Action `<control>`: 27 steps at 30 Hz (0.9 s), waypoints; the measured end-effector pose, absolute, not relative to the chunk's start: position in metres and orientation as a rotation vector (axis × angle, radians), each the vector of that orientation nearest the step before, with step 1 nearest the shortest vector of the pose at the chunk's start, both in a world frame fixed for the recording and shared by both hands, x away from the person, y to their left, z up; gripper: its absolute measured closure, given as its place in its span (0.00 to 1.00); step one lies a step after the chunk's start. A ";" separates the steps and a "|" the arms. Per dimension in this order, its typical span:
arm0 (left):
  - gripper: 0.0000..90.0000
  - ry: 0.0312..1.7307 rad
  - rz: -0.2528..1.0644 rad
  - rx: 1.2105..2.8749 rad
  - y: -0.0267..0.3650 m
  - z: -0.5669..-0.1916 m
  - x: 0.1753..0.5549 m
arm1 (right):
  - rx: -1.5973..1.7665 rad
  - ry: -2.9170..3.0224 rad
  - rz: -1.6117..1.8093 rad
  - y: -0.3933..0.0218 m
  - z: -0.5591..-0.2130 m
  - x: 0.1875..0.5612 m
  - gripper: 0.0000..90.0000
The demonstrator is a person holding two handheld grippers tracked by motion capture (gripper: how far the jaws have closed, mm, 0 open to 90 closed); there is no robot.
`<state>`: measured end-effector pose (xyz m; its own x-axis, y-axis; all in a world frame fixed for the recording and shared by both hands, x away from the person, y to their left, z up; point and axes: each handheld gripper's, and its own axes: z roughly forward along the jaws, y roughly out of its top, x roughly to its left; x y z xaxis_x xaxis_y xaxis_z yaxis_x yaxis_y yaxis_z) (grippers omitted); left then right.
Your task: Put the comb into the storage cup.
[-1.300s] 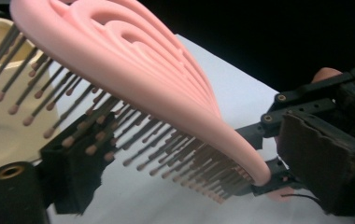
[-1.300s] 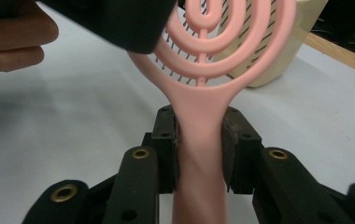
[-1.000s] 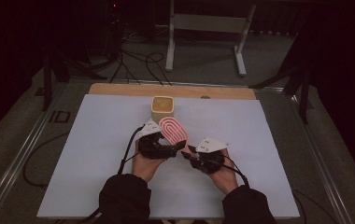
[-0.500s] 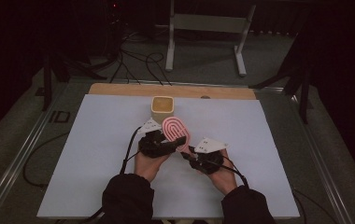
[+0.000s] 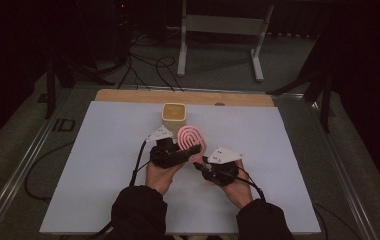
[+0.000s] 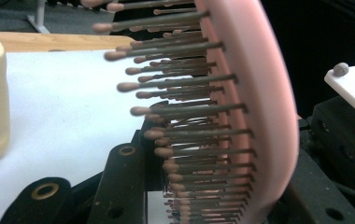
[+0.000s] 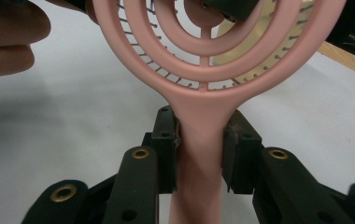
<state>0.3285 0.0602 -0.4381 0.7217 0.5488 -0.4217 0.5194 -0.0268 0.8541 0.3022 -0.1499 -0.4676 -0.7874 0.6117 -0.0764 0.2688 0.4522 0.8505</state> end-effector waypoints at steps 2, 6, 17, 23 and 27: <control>0.71 0.860 0.032 1.673 0.059 -0.436 0.328 | 0.750 2.330 1.276 -0.150 -0.467 0.302 0.75; 0.71 0.858 0.044 1.685 0.058 -0.435 0.328 | 0.749 2.324 1.283 -0.151 -0.467 0.303 0.65; 0.71 0.882 0.074 1.672 0.065 -0.431 0.330 | 0.903 2.275 1.339 -0.156 -0.467 0.309 0.10; 0.71 0.888 0.082 1.668 0.067 -0.430 0.330 | 0.918 2.275 1.346 -0.158 -0.466 0.310 0.09; 0.71 0.892 0.092 1.668 0.070 -0.429 0.331 | 0.922 2.275 1.346 -0.160 -0.466 0.310 0.09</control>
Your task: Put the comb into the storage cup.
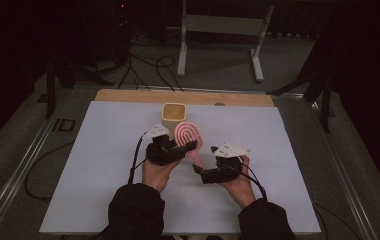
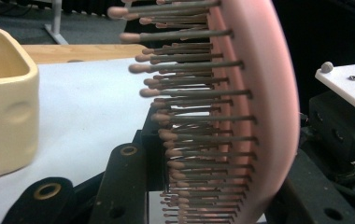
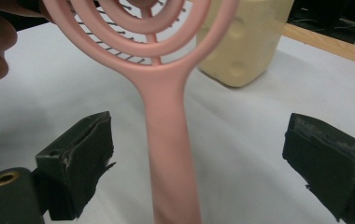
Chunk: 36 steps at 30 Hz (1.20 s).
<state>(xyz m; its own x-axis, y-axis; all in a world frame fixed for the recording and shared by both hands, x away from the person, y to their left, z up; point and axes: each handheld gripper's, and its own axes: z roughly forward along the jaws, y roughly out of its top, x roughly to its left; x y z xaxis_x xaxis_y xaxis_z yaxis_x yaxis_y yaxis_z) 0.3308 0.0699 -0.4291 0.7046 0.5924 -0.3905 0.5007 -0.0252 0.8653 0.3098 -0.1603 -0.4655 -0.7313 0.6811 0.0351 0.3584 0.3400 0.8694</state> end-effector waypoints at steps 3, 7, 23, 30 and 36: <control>0.71 0.896 0.098 1.666 0.072 -0.428 0.331 | 0.922 2.272 1.343 -0.162 -0.465 0.310 0.09; 0.71 0.902 0.105 1.662 0.075 -0.427 0.332 | 0.920 2.272 1.331 -0.166 -0.464 0.310 0.09; 0.71 0.918 0.135 1.661 0.087 -0.421 0.334 | 0.941 2.249 1.296 -0.182 -0.460 0.304 0.09; 0.71 0.920 0.149 1.660 0.092 -0.418 0.335 | 0.994 2.226 1.304 -0.202 -0.467 0.301 0.09; 0.71 0.921 0.157 1.663 0.094 -0.416 0.336 | 1.026 2.169 1.315 -0.222 -0.471 0.295 0.09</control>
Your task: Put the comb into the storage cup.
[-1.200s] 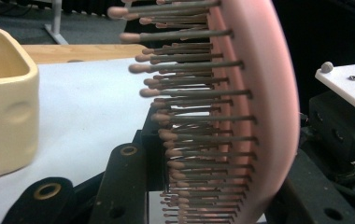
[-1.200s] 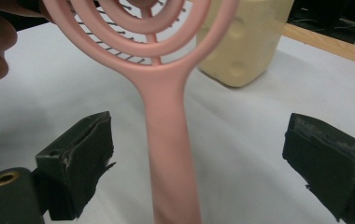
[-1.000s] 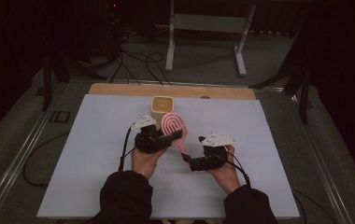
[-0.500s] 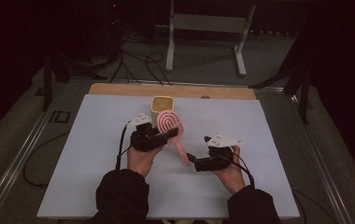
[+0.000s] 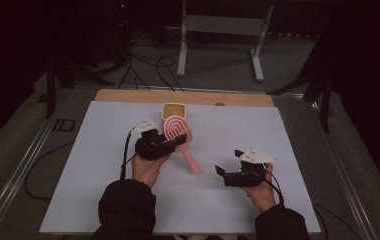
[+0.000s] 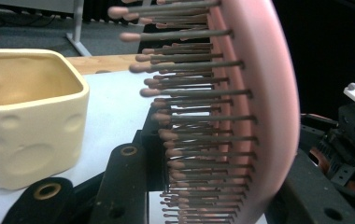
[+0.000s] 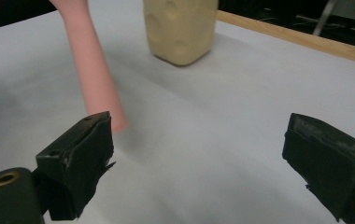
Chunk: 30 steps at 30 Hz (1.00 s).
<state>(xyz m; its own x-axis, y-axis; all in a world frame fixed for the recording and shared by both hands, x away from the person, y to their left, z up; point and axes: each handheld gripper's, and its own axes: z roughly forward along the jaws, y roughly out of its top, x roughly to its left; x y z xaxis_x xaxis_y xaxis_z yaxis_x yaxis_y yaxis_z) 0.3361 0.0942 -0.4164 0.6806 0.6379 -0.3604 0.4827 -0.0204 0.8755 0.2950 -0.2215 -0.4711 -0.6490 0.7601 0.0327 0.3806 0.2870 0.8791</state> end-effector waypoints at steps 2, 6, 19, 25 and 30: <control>0.71 0.924 0.162 1.664 0.095 -0.416 0.336 | 1.023 2.146 1.329 -0.227 -0.472 0.293 0.09; 0.71 0.922 0.167 1.665 0.098 -0.413 0.337 | 1.022 2.126 1.358 -0.235 -0.472 0.289 0.09; 0.71 0.922 0.181 1.670 0.106 -0.407 0.340 | 1.004 2.082 1.403 -0.250 -0.483 0.273 0.09; 0.71 0.927 0.185 1.670 0.111 -0.404 0.343 | 1.022 2.061 1.421 -0.253 -0.488 0.269 0.09; 0.71 0.920 0.193 1.668 0.116 -0.399 0.345 | 1.022 2.057 1.421 -0.253 -0.491 0.267 0.10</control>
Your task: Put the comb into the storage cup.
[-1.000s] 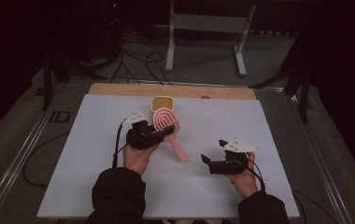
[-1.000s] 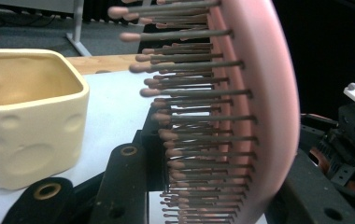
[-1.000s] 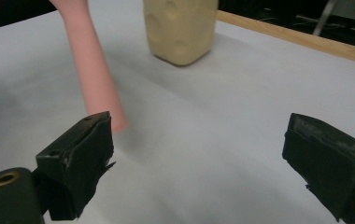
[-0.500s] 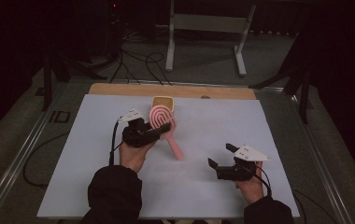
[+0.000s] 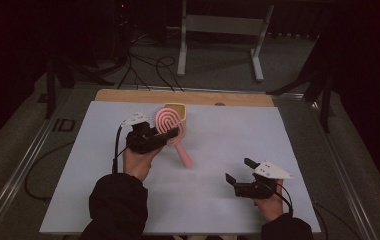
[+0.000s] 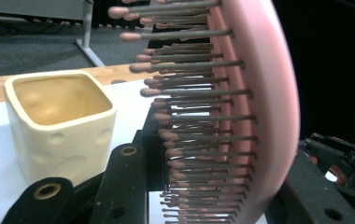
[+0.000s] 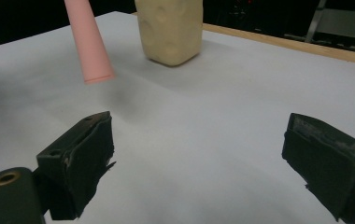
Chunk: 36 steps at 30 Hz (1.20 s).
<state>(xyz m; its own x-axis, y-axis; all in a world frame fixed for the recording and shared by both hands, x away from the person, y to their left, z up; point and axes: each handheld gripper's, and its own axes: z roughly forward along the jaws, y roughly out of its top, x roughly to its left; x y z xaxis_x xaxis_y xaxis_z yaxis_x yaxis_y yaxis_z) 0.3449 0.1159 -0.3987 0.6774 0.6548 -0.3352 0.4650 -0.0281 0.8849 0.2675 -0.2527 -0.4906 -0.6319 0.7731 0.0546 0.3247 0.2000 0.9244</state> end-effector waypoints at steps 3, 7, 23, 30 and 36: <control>0.71 0.920 0.198 1.664 0.118 -0.396 0.346 | 1.016 2.055 1.422 -0.253 -0.491 0.267 0.10; 0.71 0.923 0.202 1.650 0.122 -0.392 0.348 | 1.023 2.046 1.442 -0.253 -0.490 0.266 0.09; 0.71 0.906 0.204 1.646 0.128 -0.389 0.351 | 1.025 2.056 1.435 -0.254 -0.492 0.266 0.10; 0.71 0.895 0.212 1.653 0.127 -0.386 0.353 | 1.023 2.056 1.438 -0.254 -0.492 0.266 0.10; 0.71 0.894 0.218 1.651 0.129 -0.384 0.355 | 1.024 2.057 1.438 -0.254 -0.492 0.266 0.11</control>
<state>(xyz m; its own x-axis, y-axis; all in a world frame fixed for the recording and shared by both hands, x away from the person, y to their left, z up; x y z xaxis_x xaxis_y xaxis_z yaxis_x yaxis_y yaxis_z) 0.3553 0.1287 -0.3836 0.6885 0.6524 -0.3168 0.4335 -0.0200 0.9010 0.2657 -0.2539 -0.4922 -0.6363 0.7687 0.0653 0.3256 0.1909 0.9260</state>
